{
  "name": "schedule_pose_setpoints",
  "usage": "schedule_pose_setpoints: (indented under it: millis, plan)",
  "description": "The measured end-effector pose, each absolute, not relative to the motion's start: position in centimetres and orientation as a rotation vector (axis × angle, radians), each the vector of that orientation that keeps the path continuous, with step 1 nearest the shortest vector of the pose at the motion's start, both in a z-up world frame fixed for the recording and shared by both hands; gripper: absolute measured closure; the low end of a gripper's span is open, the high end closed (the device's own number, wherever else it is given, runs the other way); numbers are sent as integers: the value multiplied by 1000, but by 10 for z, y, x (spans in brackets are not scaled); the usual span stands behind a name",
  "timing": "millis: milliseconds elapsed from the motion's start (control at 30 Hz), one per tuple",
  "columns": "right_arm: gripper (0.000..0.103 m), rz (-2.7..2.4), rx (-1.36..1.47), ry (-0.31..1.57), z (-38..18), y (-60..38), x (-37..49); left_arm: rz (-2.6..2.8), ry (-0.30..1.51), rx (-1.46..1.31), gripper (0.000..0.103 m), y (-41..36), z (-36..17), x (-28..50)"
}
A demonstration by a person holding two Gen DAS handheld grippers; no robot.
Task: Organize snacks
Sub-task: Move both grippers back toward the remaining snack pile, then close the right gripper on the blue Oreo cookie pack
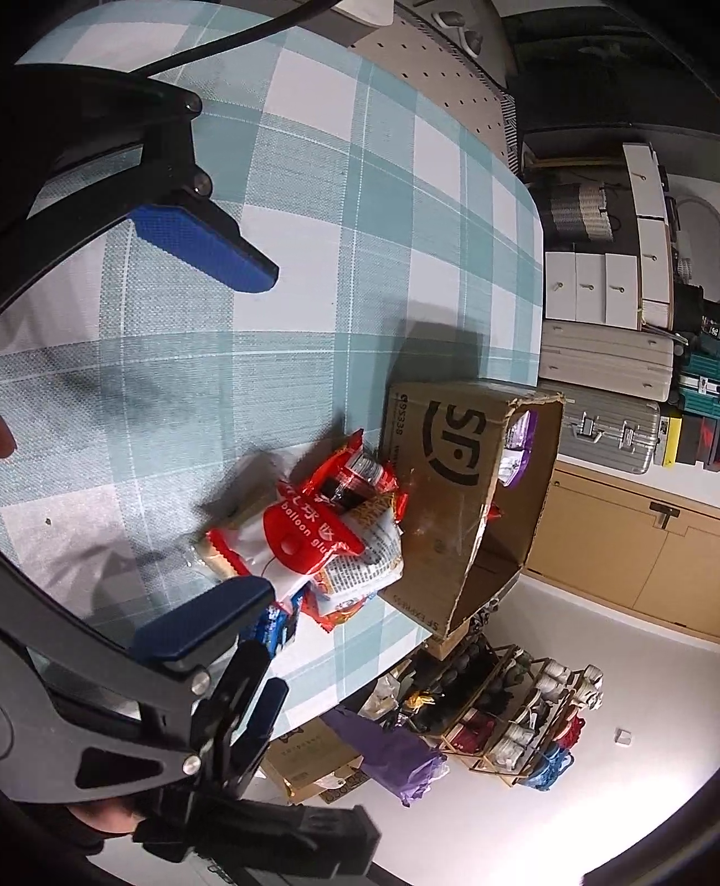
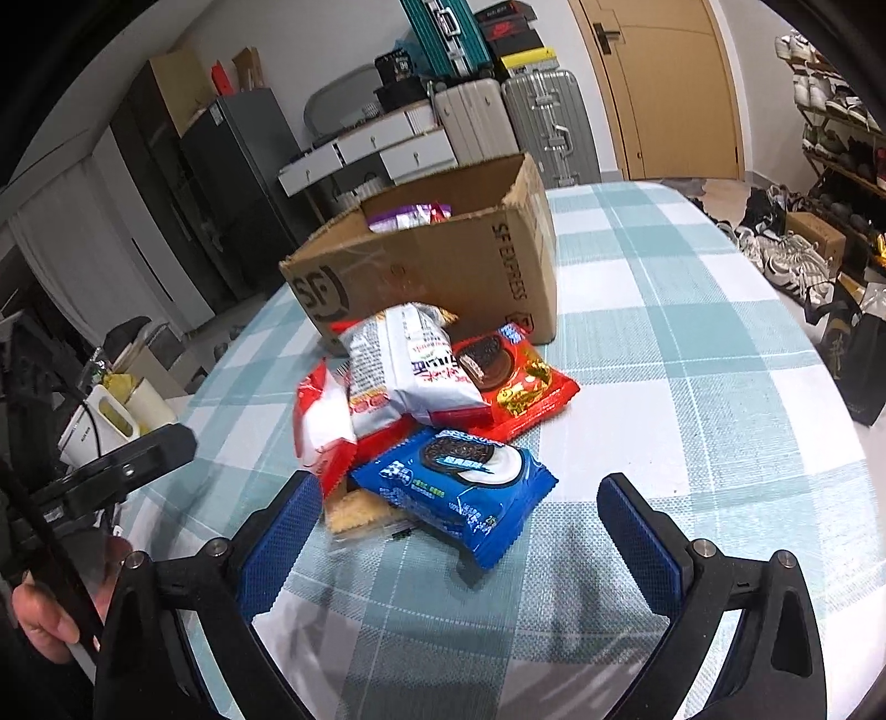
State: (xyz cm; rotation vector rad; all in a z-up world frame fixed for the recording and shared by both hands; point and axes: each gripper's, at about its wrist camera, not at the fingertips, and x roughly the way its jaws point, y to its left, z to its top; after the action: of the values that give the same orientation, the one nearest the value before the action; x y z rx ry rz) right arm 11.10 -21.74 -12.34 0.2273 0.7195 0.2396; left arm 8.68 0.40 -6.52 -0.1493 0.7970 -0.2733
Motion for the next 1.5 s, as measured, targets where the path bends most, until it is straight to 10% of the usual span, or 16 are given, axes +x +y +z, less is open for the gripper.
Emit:
schedule_pose_setpoints:
  millis: [733,1200,1500]
  plan:
    - [21,245,186,814,-147,-207,146,-267,819,-188,1,21,-73,75]
    - [59,254,157,798,-146,-200,141,-256,837,-201,1,27,-77,74]
    - [60,257,153,765,-141,-200,128,-261,864,-212,1,26,-84,75]
